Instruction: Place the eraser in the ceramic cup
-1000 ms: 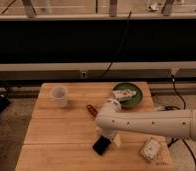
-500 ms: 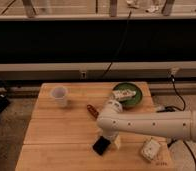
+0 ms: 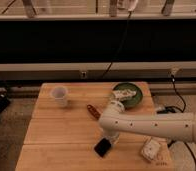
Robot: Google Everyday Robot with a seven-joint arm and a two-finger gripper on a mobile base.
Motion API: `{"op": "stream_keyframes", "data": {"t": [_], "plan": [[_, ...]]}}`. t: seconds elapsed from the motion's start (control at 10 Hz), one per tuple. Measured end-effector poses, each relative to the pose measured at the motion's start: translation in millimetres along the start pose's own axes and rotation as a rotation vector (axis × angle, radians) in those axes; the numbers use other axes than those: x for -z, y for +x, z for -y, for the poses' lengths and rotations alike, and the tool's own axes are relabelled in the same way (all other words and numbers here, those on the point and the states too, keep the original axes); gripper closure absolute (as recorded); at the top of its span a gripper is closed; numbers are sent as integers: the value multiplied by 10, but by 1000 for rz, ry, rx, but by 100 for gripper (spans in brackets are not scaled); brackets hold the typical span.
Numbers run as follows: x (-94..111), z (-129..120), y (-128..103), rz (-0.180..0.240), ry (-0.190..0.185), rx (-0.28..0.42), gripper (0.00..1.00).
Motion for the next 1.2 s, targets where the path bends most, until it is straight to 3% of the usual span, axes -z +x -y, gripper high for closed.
{"op": "stream_keyframes", "data": {"t": [0.2, 0.4, 0.9, 1.2], "plan": [[82, 14, 4, -11, 1, 10, 100], [254, 85, 57, -35, 4, 21, 100], [715, 669, 407, -109, 32, 71, 100], [855, 998, 620, -138, 41, 107, 100]]}}
